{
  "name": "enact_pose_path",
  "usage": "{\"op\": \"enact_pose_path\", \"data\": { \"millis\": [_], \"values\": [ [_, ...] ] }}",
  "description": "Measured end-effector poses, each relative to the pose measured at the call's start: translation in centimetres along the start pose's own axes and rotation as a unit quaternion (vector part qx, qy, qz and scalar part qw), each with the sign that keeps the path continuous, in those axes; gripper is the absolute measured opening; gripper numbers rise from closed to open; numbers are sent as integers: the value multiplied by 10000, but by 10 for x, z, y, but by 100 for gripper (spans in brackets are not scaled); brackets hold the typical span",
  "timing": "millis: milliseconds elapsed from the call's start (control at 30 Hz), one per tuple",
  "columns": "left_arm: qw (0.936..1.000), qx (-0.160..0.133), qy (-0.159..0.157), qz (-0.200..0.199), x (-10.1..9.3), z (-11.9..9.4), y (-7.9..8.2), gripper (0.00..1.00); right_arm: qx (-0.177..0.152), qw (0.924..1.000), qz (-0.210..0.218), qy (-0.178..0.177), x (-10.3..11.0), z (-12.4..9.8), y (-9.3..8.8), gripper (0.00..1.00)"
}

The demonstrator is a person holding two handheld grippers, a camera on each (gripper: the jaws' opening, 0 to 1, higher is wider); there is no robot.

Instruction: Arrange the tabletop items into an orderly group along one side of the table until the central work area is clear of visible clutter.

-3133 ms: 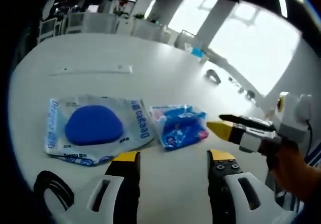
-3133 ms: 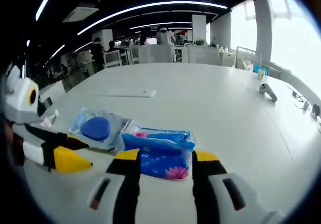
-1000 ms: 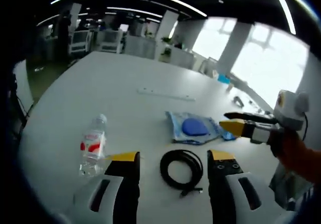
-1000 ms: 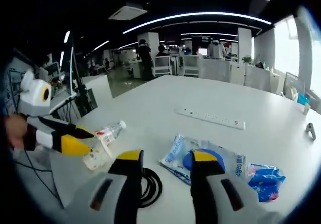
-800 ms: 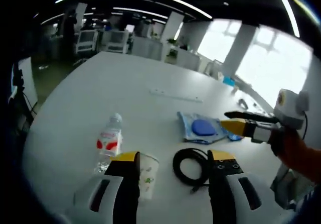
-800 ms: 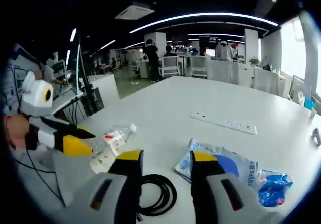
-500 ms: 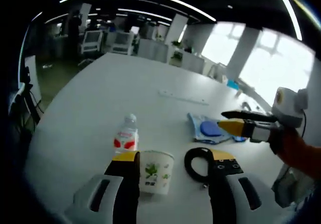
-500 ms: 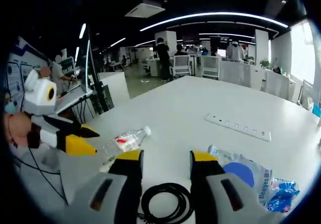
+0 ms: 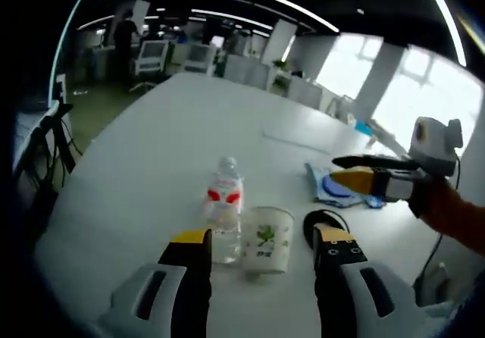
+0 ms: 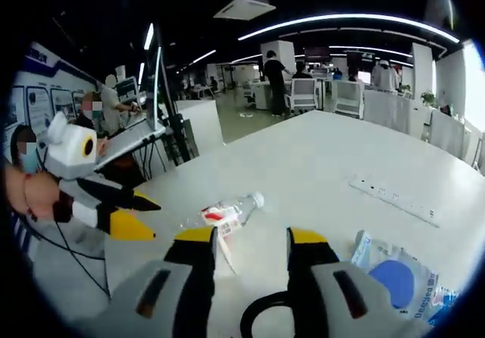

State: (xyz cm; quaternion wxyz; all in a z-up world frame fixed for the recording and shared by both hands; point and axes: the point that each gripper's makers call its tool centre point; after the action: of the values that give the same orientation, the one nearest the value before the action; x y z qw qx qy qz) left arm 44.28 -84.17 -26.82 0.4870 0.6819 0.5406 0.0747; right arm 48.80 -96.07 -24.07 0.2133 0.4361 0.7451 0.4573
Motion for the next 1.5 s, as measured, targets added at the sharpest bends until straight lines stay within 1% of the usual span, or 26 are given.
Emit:
{"op": "enact_pose_path", "data": {
  "millis": [233, 433, 467, 500, 533, 567, 600, 633, 667, 733, 767, 800, 833, 867, 900, 933, 967, 1000, 1033, 1067, 1133, 1233, 1300, 1367, 1400, 1500],
  "values": [
    [10000, 21, 68, -35, 8, -1, -4, 50, 166, 9993, -136, 316, 10, 14, -3, 35],
    [9999, 110, 61, 38, 11, -1, -10, 51, 339, 9967, -222, 700, 19, 25, -7, 35],
    [9999, 138, 17, 38, 11, 0, -12, 51, 354, 9960, -177, 804, 22, 26, -7, 35],
    [9999, 153, 5, 11, 12, 0, -13, 52, 391, 9948, -14, 942, 25, 28, -8, 35],
    [9999, 153, -24, 5, 13, 0, -13, 54, 423, 9942, 58, 984, 24, 29, -8, 35],
    [9999, 157, -49, 30, 14, 0, -13, 57, 452, 9939, 44, 1005, 23, 31, -9, 35],
    [9997, 179, -106, 112, 13, 0, -13, 60, 507, 9926, 2, 1102, 25, 33, -11, 35],
    [9997, 162, -136, 144, 14, 0, -13, 65, 524, 9919, -24, 1158, 26, 33, -11, 35],
    [9995, 178, -212, 170, 14, 0, -14, 67, 622, 9897, -65, 1285, 29, 34, -14, 35],
    [9993, 180, -290, 126, 15, -1, -16, 70, 746, 9869, -199, 1417, 31, 37, -20, 35],
    [9988, 141, -425, 208, 13, -1, -16, 72, 770, 9856, -189, 1494, 33, 38, -20, 35],
    [9984, 125, -491, 244, 12, -1, -16, 74, 913, 9817, -173, 1663, 36, 37, -25, 34],
    [9977, 140, -592, 288, 12, -2, -19, 77, 955, 9806, -245, 1693, 36, 39, -27, 35],
    [9970, 67, -699, 316, 10, -2, -18, 80, 970, 9798, -320, 1721, 36, 40, -27, 35],
    [9964, 3, -782, 334, 10, -3, -19, 84, 1041, 9762, -352, 1868, 40, 39, -30, 35],
    [9955, 34, -862, 402, 9, -4, -22, 87, 1137, 9724, -355, 2008, 43, 38, -33, 35],
    [9936, 39, -993, 545, 7, -5, -23, 88, 1185, 9717, -397, 2006, 41, 40, -36, 35],
    [9925, 6, -1066, 602, 6, -6, -24, 90, 1234, 9696, -454, 2066, 42, 40, -38, 35],
    [9922, 52, -1090, 604, 6, -7, -27, 93, 1333, 9647, -459, 2224, 46, 39, -41, 35],
    [9914, 50, -1160, 597, 6, -8, -30, 94, 1359, 9632, -455, 2272, 47, 40, -42, 35],
    [9891, -39, -1361, 562, 3, -10, -30, 96, 1447, 9600, -606, 2319, 46, 43, -46, 35],
    [9868, -48, -1518, 571, 1, -13, -34, 96, 1502, 9566, -581, 2430, 48, 48, -48, 35],
    [9854, -106, -1597, 587, 0, -15, -34, 96, 1574, 9522, -555, 2559, 51, 49, -50, 33],
    [9850, -101, -1631, 551, 1, -15, -37, 96, 1608, 9506, -593, 2589, 51, 51, -52, 33],
    [9848, -88, -1654, 524, 2, -15, -38, 96, 1651, 9484, -547, 2652, 52, 52, -54, 32],
    [9843, -76, -1692, 497, 3, -14, -42, 96, 1719, 9443, -541, 2752, 52, 53, -58, 29]
  ]
}}
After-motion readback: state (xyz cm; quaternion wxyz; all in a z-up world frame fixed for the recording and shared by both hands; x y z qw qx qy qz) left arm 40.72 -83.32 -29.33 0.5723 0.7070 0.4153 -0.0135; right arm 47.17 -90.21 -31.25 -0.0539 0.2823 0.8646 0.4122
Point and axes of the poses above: the point that each gripper's makers call its tool centre point, and the gripper's own axes: z roughly forward along the fingers, x roughly to its left, y roughly out of its top, and after that the axes turned 6 degrees about -y, right-handed
